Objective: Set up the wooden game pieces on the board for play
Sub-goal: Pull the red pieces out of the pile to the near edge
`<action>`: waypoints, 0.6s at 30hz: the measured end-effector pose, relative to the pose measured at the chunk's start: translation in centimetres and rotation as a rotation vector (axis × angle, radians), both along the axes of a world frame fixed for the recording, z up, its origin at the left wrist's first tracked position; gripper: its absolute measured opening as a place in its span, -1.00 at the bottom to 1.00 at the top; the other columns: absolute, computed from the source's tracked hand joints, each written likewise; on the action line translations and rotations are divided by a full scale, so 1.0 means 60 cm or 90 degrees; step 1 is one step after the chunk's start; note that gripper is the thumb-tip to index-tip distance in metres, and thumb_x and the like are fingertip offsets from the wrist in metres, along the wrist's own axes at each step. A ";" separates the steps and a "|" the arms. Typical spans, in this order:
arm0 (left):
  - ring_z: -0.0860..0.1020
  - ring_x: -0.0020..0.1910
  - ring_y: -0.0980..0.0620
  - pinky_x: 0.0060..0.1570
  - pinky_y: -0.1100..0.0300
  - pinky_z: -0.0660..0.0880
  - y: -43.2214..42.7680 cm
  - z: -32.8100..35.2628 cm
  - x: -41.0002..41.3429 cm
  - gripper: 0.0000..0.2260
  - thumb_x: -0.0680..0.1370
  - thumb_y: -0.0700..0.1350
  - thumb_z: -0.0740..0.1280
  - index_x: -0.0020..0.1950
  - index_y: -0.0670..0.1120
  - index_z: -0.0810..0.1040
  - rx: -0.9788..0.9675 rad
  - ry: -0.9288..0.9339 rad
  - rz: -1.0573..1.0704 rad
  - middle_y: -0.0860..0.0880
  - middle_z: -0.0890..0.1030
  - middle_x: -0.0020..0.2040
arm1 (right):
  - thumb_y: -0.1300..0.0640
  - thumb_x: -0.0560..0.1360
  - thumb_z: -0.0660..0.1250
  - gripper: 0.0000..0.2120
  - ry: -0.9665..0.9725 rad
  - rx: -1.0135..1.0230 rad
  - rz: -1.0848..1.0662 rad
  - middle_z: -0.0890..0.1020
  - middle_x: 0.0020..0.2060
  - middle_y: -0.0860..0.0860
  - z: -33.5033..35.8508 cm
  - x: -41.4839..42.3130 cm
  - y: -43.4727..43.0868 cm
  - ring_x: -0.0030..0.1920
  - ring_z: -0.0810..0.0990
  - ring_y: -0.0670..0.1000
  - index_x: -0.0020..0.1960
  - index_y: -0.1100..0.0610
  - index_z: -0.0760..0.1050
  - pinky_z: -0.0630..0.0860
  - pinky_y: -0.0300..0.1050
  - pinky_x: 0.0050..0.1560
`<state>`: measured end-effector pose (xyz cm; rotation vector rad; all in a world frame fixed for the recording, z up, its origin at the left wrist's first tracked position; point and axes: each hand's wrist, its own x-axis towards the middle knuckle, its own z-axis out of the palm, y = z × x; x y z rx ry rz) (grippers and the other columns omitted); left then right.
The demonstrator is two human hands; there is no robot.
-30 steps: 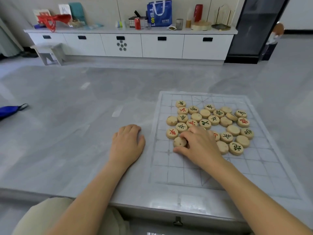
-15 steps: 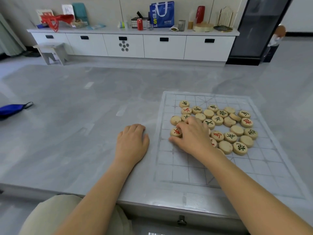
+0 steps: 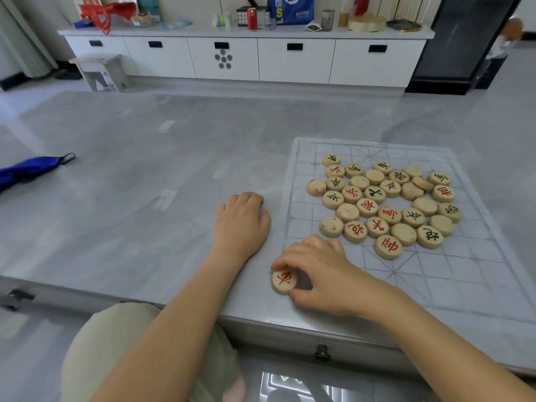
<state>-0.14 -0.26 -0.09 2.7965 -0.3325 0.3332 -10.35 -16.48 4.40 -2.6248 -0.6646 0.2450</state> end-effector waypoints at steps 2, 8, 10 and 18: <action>0.46 0.10 -0.12 0.02 0.06 0.31 0.000 0.000 0.000 -0.68 0.50 0.00 0.10 0.11 -0.10 0.52 -0.002 -0.001 0.002 -0.05 0.57 0.11 | -0.04 0.43 0.31 -0.58 -0.002 0.009 -0.008 0.41 0.17 -0.22 -0.002 -0.005 -0.001 0.20 0.24 -0.12 0.28 -0.15 0.37 0.15 -0.06 0.19; 0.46 0.09 -0.11 0.00 0.07 0.31 -0.001 -0.001 0.001 -0.72 0.52 -0.01 0.12 0.09 -0.10 0.52 -0.002 -0.004 0.006 -0.03 0.57 0.11 | -0.22 0.41 0.31 -0.55 -0.028 -0.015 -0.059 0.34 0.04 -0.18 -0.011 -0.009 -0.001 0.07 0.21 -0.16 0.24 -0.11 0.38 0.15 -0.12 0.10; 0.46 0.10 -0.11 0.01 0.07 0.30 -0.001 -0.001 0.001 -0.74 0.53 -0.03 0.14 0.09 -0.10 0.52 -0.004 -0.003 0.008 -0.03 0.57 0.11 | -0.18 0.43 0.30 -0.57 -0.027 0.010 -0.054 0.32 0.00 -0.20 -0.016 -0.009 -0.002 0.05 0.20 -0.17 0.26 -0.12 0.38 0.12 -0.13 0.06; 0.46 0.10 -0.12 0.03 0.05 0.34 0.000 -0.002 0.001 -0.67 0.51 0.01 0.09 0.13 -0.09 0.51 -0.003 -0.009 0.005 -0.04 0.57 0.12 | -0.36 0.28 0.24 -0.32 0.014 0.082 -0.114 0.35 0.04 -0.20 -0.014 -0.002 -0.028 0.13 0.26 -0.15 0.37 -0.18 0.31 0.20 -0.07 0.22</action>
